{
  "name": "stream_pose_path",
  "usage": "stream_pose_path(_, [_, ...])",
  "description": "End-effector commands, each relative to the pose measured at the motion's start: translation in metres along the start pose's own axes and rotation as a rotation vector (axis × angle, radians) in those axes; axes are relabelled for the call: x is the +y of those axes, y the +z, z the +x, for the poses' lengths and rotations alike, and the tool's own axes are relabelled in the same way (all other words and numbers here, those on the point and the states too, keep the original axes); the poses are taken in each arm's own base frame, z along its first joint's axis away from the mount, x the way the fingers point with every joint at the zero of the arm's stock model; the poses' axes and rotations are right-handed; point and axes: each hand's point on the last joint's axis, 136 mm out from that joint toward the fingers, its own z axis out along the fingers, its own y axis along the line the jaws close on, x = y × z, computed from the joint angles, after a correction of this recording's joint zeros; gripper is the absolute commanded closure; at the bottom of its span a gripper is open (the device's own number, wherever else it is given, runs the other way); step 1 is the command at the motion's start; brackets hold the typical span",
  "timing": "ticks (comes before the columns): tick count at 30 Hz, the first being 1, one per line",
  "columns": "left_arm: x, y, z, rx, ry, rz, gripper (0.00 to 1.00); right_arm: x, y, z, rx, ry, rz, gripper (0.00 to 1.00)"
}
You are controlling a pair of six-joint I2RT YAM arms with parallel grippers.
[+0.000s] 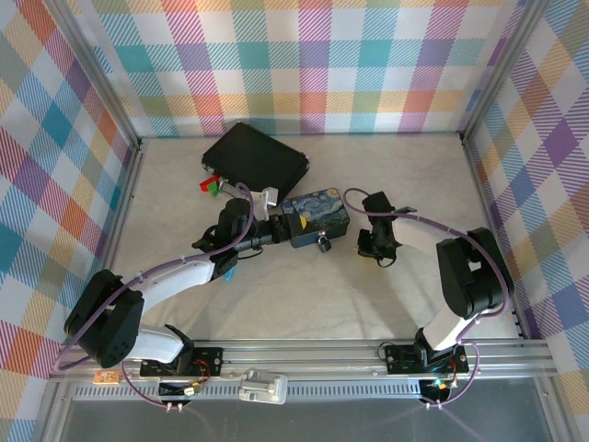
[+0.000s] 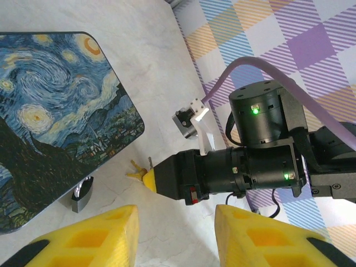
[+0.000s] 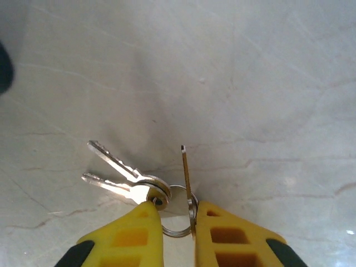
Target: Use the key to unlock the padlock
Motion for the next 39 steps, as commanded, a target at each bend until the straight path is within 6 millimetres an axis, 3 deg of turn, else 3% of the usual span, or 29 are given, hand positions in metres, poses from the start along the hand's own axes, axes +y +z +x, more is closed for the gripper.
stream_pose_path(1, [-0.003,-0.006,-0.002,-0.022,-0.005,-0.002,0.59,0.001,0.003,0.002,-0.006,-0.035,-0.008,1.0])
stream_pose_path(5, [0.0,-0.005,-0.005,-0.056,-0.039,-0.007,0.59,0.013,-0.019,-0.008,-0.068,-0.077,-0.094,1.0])
stream_pose_path(10, [-0.015,-0.002,-0.011,-0.1,-0.056,0.033,0.59,0.032,-0.053,-0.015,-0.153,-0.149,-0.221,1.0])
stream_pose_path(22, [-0.055,0.025,-0.005,-0.099,-0.105,0.179,0.59,0.064,-0.114,-0.008,-0.278,-0.306,-0.467,1.0])
stream_pose_path(30, [-0.05,0.045,-0.002,-0.111,-0.308,0.178,0.51,0.091,-0.152,0.0,-0.305,-0.383,-0.662,1.0])
stream_pose_path(33, [-0.045,0.046,0.001,-0.116,-0.335,0.15,0.48,0.088,-0.148,0.002,-0.269,-0.361,-0.644,1.0])
stream_pose_path(39, [-0.021,0.034,0.009,-0.127,-0.309,0.022,0.47,0.068,-0.101,0.032,-0.086,-0.164,-0.578,1.0])
